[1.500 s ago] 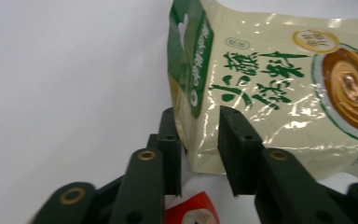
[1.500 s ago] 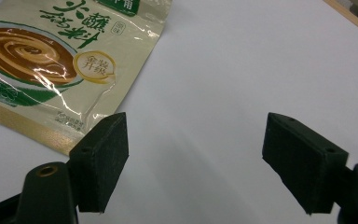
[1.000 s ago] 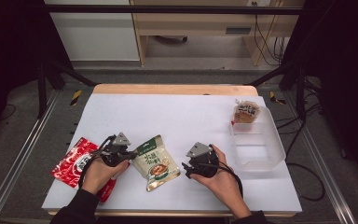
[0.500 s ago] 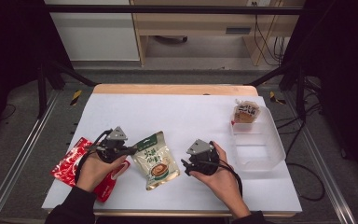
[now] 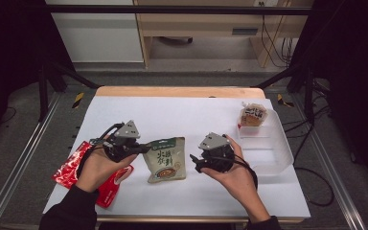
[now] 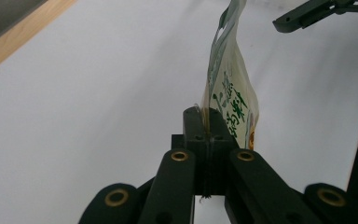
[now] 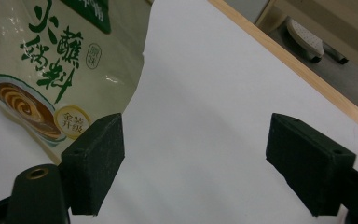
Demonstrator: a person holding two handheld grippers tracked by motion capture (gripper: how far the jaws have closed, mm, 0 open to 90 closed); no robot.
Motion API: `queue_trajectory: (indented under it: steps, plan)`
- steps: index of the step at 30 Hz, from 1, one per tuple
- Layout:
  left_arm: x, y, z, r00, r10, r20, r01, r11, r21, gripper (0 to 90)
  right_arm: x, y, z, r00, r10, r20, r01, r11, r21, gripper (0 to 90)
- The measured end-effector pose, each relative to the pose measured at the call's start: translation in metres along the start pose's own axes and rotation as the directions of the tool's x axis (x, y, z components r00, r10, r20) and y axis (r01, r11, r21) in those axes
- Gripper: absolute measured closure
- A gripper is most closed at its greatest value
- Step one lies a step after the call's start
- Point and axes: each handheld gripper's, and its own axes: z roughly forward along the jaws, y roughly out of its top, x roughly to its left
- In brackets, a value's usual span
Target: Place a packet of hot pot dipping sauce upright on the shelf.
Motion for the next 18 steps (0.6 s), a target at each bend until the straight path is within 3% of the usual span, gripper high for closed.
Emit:
queue_trajectory:
  steps: [8, 18]
  plan:
    - [-0.005, 0.013, -0.005, 0.999, 0.036, 0.026, -0.037, 0.9992, 0.016, 90.0, -0.003, -0.004, -0.005, 0.9998, -0.012, -0.012, 0.012, 1.0, 0.022, 19.5]
    - [-0.002, 0.021, -0.008, 0.9983, 0.057, 0.011, -0.057, 0.998, 0.028, 90.0, -0.005, 0.013, -0.009, 0.9978, -0.062, -0.022, 0.062, 0.998, 0.025, 19.6]
